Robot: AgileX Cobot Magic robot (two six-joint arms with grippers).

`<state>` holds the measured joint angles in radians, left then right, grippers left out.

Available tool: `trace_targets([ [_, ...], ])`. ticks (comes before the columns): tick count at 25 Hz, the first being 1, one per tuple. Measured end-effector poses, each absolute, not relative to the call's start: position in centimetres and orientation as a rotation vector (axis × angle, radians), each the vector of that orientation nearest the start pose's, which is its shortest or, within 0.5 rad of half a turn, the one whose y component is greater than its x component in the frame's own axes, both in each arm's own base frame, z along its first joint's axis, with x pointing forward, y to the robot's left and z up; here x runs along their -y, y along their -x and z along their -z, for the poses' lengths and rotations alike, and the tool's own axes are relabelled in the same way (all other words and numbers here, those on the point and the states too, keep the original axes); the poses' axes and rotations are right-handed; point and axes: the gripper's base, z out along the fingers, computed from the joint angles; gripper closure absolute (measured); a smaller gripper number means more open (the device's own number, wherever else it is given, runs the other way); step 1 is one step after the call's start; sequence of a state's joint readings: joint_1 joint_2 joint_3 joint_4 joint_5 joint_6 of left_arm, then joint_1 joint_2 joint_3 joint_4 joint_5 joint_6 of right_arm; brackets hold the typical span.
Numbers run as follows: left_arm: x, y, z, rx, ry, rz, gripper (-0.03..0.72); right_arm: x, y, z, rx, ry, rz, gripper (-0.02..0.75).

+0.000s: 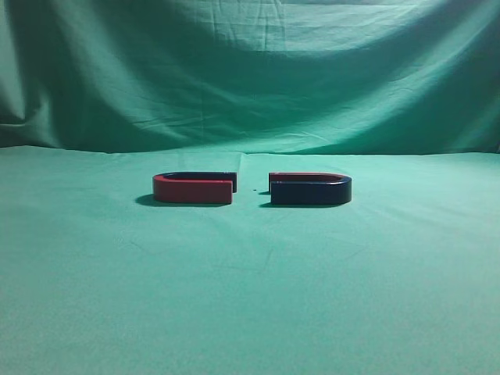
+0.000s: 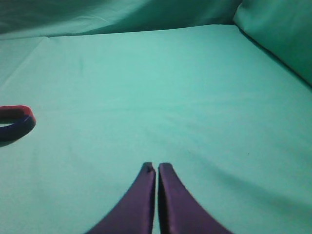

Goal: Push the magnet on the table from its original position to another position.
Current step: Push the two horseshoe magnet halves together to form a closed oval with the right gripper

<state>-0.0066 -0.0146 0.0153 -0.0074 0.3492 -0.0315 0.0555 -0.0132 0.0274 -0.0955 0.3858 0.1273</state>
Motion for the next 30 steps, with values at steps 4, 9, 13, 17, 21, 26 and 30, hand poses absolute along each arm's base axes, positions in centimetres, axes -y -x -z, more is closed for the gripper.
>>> trace_targets([
  [4, 0.1, -5.3, -17.7, -1.833, 0.027, 0.034, 0.316, 0.0, -5.2, -17.0, -1.882, -0.009, -0.031, 0.738],
  [9, 0.1, -5.3, -17.7, -1.833, 0.027, 0.034, 0.316, 0.0, -5.2, -17.0, -1.882, -0.009, -0.031, 0.738],
  [13, 0.1, -5.3, -17.7, -1.833, 0.027, 0.034, 0.316, 0.0, -5.2, -17.0, -1.882, -0.009, -0.031, 0.738],
  [17, 0.1, -5.3, -17.7, -1.833, 0.027, 0.034, 0.316, 0.0, -5.2, -17.0, -1.882, -0.009, -0.031, 0.738],
  [21, 0.1, -5.3, -17.7, -1.833, 0.027, 0.034, 0.316, 0.0, -5.2, -17.0, -1.882, -0.009, -0.031, 0.738],
  [26, 0.1, -5.3, -17.7, -1.833, 0.027, 0.034, 0.316, -0.1, -5.4, -17.4, -1.831, -0.038, -0.074, 0.738],
  [30, 0.1, -5.3, -17.7, -1.833, 0.027, 0.034, 0.316, -0.3, -5.7, -19.7, -1.57, -0.128, -0.216, 0.738],
])
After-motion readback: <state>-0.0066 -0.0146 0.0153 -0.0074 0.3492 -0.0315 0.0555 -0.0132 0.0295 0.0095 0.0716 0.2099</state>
